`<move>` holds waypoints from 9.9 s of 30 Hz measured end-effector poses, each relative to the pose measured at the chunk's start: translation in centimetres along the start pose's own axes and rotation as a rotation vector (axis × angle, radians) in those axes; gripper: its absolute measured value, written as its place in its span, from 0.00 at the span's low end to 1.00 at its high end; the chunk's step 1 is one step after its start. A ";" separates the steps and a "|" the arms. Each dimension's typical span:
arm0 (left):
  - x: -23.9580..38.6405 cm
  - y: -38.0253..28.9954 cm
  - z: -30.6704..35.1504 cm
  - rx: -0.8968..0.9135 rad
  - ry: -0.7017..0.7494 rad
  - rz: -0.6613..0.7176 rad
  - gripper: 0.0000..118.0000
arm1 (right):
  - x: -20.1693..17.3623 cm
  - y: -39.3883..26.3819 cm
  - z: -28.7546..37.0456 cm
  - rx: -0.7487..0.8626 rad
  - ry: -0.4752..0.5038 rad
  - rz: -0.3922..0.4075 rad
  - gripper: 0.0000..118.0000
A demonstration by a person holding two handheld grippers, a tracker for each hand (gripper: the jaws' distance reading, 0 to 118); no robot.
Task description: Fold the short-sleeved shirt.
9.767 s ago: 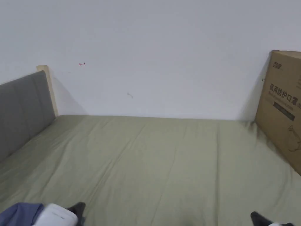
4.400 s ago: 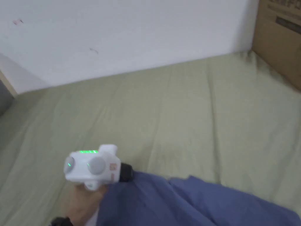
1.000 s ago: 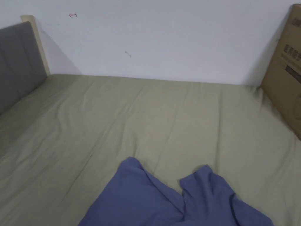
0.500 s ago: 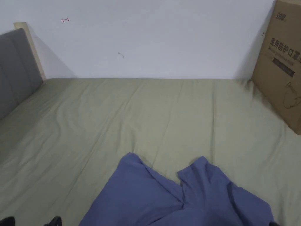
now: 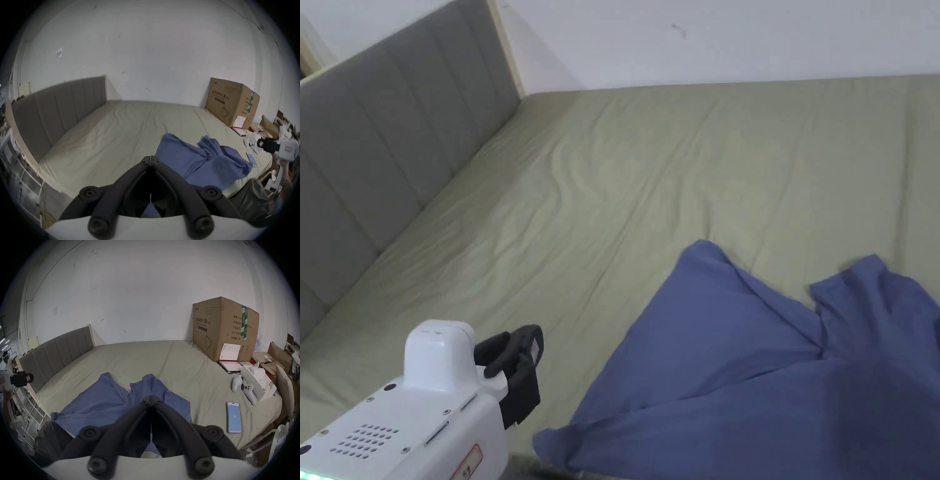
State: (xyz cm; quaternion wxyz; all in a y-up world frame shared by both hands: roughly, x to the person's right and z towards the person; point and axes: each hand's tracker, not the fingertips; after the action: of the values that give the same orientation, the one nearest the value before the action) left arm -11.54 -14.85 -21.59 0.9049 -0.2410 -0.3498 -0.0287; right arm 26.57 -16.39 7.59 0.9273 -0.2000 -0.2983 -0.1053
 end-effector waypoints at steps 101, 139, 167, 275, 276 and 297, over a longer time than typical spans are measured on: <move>4.4 47.0 -20.9 0.358 0.001 -0.099 0.04 | 2.3 53.5 -18.3 0.392 -0.240 0.151 0.02; 0.9 4.2 -12.6 -0.114 -0.175 0.076 0.04 | 8.3 7.8 -4.7 -0.010 -0.087 -0.105 0.02; 3.6 0.7 0.0 0.223 0.001 -0.159 0.78 | 4.4 -0.3 3.6 0.112 -0.123 -0.006 0.76; 6.4 5.9 -8.6 0.156 -0.109 -0.117 0.20 | 2.8 4.6 -7.0 0.060 -0.024 0.020 0.37; 6.9 5.6 -7.6 0.151 -0.108 -0.124 0.00 | 2.1 4.1 -6.3 0.062 -0.023 0.027 0.27; 0.8 0.9 -21.0 -0.273 -0.102 0.144 0.60 | 0.8 1.1 -4.2 0.016 -0.033 0.022 0.00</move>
State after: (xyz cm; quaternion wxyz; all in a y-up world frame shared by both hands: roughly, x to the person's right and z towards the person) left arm 2.29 -23.56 -34.83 0.8445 -0.3872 -0.3700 0.0013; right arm 29.67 -17.26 4.57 0.9250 -0.1973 -0.3121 -0.0896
